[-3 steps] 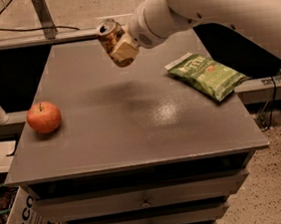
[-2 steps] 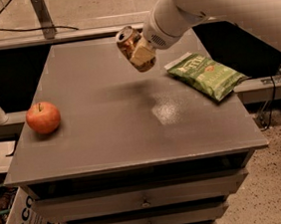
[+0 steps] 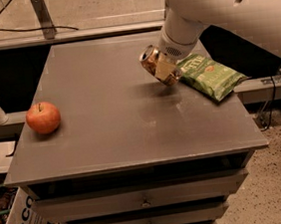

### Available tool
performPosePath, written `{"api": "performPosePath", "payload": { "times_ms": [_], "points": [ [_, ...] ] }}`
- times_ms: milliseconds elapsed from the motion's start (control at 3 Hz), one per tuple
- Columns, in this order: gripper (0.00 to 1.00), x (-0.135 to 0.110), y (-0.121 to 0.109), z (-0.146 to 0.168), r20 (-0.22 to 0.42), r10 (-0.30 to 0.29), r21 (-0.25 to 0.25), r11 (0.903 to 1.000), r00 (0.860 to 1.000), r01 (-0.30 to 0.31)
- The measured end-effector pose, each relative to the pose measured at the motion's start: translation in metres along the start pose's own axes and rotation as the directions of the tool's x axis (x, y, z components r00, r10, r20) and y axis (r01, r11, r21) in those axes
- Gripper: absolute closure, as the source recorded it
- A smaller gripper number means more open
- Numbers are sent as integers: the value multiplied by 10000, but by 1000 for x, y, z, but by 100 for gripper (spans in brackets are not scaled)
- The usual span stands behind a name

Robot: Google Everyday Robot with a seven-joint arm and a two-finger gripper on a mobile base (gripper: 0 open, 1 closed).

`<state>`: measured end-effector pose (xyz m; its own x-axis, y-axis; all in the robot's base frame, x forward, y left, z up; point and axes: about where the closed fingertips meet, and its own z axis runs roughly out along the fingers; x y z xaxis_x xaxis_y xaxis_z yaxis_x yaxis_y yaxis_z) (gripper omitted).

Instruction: Knock orange can over

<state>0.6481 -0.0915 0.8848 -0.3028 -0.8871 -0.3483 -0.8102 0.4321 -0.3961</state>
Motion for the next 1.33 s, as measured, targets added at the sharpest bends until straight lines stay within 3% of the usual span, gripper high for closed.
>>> {"api": "performPosePath", "payload": {
  "times_ms": [333, 667, 1333],
  "points": [
    [82, 11, 12, 6, -698, -521, -383, 9980, 9962, 495],
    [59, 13, 18, 8, -738, -921, -696, 9938, 9930, 870],
    [13, 10, 26, 6, 47, -1288, -1238, 9840, 9917, 1284]
  ]
}}
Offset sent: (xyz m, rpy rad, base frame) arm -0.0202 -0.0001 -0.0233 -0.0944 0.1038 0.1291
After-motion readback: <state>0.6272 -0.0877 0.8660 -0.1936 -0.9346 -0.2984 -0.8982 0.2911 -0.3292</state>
